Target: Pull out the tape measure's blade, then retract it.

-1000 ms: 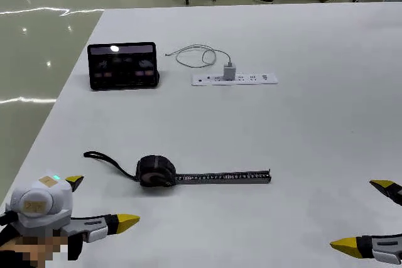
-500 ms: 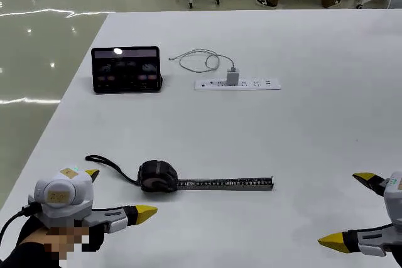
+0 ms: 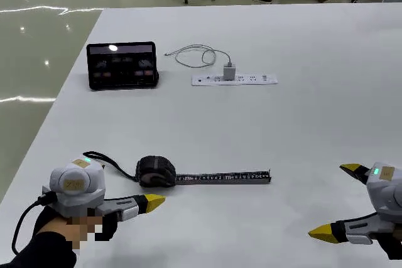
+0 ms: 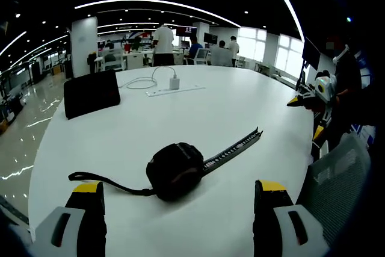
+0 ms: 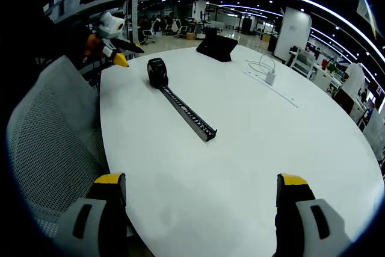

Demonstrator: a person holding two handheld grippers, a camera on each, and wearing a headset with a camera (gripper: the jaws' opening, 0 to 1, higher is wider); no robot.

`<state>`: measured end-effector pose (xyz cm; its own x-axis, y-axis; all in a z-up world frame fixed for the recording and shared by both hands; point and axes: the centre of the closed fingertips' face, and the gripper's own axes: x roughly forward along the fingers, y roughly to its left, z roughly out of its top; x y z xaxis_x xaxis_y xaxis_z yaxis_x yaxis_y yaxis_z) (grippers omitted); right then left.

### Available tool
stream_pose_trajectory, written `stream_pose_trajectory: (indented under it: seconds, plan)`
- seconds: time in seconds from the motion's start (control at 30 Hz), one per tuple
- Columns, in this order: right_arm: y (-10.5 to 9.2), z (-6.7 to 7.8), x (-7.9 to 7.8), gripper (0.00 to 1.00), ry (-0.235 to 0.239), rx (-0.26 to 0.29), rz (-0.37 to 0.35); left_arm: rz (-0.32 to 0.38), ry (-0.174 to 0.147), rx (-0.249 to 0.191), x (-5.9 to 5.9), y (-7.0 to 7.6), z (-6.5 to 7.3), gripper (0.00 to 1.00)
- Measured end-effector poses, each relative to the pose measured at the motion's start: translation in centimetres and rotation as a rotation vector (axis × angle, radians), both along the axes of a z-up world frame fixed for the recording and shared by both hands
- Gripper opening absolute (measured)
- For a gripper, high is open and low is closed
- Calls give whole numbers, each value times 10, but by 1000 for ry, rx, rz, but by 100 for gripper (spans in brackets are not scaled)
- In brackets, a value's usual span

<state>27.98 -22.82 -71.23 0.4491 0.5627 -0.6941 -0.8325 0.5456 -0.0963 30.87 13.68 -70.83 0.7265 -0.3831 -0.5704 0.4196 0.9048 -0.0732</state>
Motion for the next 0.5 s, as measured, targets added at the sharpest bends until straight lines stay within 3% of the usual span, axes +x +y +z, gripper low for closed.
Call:
stream_pose_trajectory:
  seconds: [0.1, 0.23, 0.3, 0.37, 0.5]
  plan:
    - [6, -1, 4, 100, 1, -8, 16, 64, -17, 17, 9, 0, -2, 100]
    - [12, -6, 10, 100, 7, -19, 33, 130, -32, 8, 16, -6, -2, 100]
    - [16, -8, 12, 100, 9, -24, 45, 157, -58, 29, 21, -6, -2, 100]
    - [20, -11, 16, 100, 13, -31, 60, 172, -71, 21, 24, -10, -1, 100]
    - [27, -13, 20, 100, 16, -53, 98, 201, -67, -9, 27, -17, -10, 100]
